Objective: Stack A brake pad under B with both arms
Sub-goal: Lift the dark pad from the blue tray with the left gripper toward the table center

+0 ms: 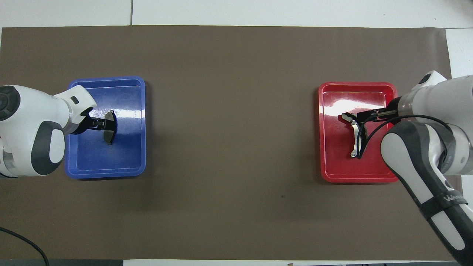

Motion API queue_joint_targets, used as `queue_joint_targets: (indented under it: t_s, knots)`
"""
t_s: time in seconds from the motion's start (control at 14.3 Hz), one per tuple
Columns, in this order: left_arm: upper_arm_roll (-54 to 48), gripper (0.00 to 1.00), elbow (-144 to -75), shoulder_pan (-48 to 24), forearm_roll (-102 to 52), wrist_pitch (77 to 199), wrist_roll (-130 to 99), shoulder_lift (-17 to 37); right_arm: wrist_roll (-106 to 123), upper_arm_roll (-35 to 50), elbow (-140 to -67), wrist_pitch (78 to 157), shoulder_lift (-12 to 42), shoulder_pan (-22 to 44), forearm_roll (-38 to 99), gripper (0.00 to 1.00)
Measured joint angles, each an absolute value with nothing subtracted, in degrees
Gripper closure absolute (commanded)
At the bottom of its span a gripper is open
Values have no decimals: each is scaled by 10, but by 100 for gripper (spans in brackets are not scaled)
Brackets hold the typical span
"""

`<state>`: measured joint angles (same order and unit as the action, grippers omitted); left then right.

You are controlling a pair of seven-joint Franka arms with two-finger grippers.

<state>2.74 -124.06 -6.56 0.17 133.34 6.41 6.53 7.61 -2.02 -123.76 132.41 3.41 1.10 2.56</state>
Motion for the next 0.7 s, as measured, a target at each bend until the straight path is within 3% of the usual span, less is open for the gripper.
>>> queue_joint_targets:
  t_s: [0.28,0.35,0.49,0.63,0.7]
  knots:
    - [27,15,-1260,-66,2,1389,64,93,81,-21,-1267,1359,55,10,26,0]
    - [27,25,-1262,-66,2,1398,64,100,81,-21,-1268,1362,57,11,26,0]
    - [28,67,-1262,-65,2,1405,64,110,81,-21,-1275,1374,62,11,26,0]
    - [29,83,-1262,-64,2,1409,64,111,81,-21,-1283,1395,77,11,26,0]
    - [29,84,-1261,-64,2,1410,64,111,81,-21,-1284,1401,85,11,26,0]
